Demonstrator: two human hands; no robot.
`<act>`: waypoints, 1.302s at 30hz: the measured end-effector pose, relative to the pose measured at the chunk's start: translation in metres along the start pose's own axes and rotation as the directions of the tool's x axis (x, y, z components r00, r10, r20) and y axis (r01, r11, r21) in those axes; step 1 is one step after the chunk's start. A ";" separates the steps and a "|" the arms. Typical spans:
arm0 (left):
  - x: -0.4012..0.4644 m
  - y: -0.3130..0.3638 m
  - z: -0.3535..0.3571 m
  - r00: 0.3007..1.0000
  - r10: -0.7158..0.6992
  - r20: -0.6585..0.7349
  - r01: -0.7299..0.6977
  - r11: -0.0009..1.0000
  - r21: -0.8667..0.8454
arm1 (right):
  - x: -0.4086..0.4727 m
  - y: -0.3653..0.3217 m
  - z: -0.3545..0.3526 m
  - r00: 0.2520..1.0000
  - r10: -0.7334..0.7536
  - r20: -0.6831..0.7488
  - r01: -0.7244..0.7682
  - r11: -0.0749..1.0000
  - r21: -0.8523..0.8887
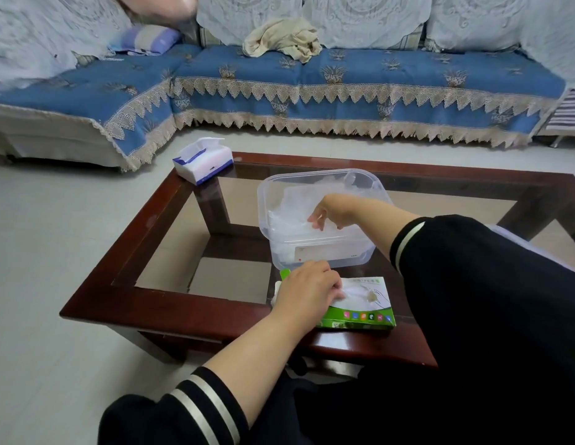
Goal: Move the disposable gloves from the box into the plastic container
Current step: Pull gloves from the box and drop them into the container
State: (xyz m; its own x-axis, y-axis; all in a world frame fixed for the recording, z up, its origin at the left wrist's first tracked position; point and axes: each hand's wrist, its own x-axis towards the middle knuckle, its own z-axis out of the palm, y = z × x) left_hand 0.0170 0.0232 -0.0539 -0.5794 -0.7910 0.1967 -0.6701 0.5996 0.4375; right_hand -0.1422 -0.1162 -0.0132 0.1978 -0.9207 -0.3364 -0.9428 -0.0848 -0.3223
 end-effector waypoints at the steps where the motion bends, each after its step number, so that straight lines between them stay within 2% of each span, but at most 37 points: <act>1: 0.000 0.000 0.000 1.000 -0.004 0.002 0.004 1.000 -0.004 | -0.003 0.002 -0.002 1.000 -0.008 -0.002 0.008 0.999 0.048; 5: -0.001 0.002 0.002 0.999 0.009 -0.031 -0.009 1.000 0.009 | -0.028 0.004 -0.018 0.997 -0.023 -0.074 0.041 0.970 0.238; 8: -0.001 0.004 0.001 0.999 0.027 -0.033 -0.025 0.998 0.051 | -0.055 0.000 -0.036 0.969 -0.009 -0.248 0.094 0.937 0.335; 10: -0.001 0.005 0.001 1.000 0.020 -0.020 -0.018 0.998 0.065 | -0.083 -0.006 -0.043 0.894 0.010 -0.448 0.176 0.911 0.372; 12: 0.000 0.005 0.001 1.000 0.007 -0.006 -0.006 0.997 0.074 | -0.115 -0.013 -0.036 0.750 0.019 -0.661 0.308 0.874 0.375; 13: 0.000 0.004 0.000 1.000 0.000 0.002 0.000 0.997 0.075 | -0.131 -0.016 -0.027 0.697 0.010 -0.717 0.355 0.864 0.357; 14: -0.001 0.005 0.000 1.000 -0.006 0.009 0.005 0.997 0.077 | -0.147 -0.019 -0.015 0.691 -0.006 -0.723 0.367 0.864 0.344; 15: 0.000 0.004 -0.001 1.000 -0.016 0.011 0.015 0.997 0.081 | -0.156 -0.019 0.001 0.744 -0.029 -0.668 0.339 0.877 0.340; 17: 0.001 0.007 -0.002 0.999 -0.030 0.025 0.027 0.994 0.101 | -0.168 -0.013 0.040 0.905 -0.039 -0.423 0.172 0.945 0.280; 19: 0.001 0.007 0.000 0.999 -0.031 0.021 0.028 0.992 0.124 | -0.165 -0.003 0.075 0.975 -0.061 -0.216 0.102 0.977 0.186; 21: 0.001 0.010 0.002 1.000 -0.021 0.010 0.020 0.995 0.099 | -0.162 0.007 0.098 0.988 -0.033 -0.150 0.059 0.984 0.168; 27: 0.001 0.011 0.006 0.992 0.070 -0.100 -0.065 0.996 0.059 | -0.160 0.007 0.099 0.988 -0.007 -0.155 0.032 0.987 0.159; 34: 0.001 0.012 0.001 0.940 0.265 -0.216 -0.250 0.964 0.093 | -0.162 0.008 0.098 0.990 0.050 -0.133 -0.025 0.982 0.186; 37: 0.001 0.010 0.000 0.952 0.231 -0.202 -0.226 0.973 0.048 | -0.161 0.009 0.099 0.989 0.047 -0.141 -0.028 0.990 0.138; 39: 0.002 0.007 -0.001 0.987 0.110 -0.115 -0.116 0.992 -0.045 | -0.160 0.010 0.100 0.987 0.039 -0.153 -0.022 0.994 0.109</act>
State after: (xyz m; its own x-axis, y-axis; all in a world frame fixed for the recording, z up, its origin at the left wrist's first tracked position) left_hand 0.0117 0.0259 -0.0500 -0.5927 -0.7286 0.3434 -0.5764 0.6814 0.4510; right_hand -0.1562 0.0683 -0.0509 0.1176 -0.9708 -0.2093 -0.9124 -0.0224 -0.4088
